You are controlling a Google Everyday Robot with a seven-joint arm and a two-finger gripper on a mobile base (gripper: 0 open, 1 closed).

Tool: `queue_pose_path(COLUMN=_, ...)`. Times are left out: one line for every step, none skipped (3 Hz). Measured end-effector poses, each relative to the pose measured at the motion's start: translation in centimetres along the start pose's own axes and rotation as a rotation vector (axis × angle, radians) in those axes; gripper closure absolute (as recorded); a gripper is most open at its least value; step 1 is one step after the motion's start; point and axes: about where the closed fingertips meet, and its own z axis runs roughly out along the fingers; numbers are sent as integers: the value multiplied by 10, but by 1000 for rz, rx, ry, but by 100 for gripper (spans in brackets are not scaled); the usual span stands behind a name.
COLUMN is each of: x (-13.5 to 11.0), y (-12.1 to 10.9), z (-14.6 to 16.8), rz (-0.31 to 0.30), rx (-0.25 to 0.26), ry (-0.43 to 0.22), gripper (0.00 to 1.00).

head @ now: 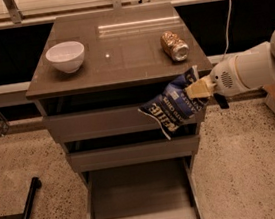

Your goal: Pick blue chip bag from bottom drawer and place on counter

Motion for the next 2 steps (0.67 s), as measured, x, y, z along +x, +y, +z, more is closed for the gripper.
queue_pose_path(x=-32, y=15, z=-17, rz=-120, rx=-66, ry=-127, gripper=100)
queue_pose_path(x=-82, y=24, z=-23, rz=-182, rx=-91, ry=-275, gripper=100)
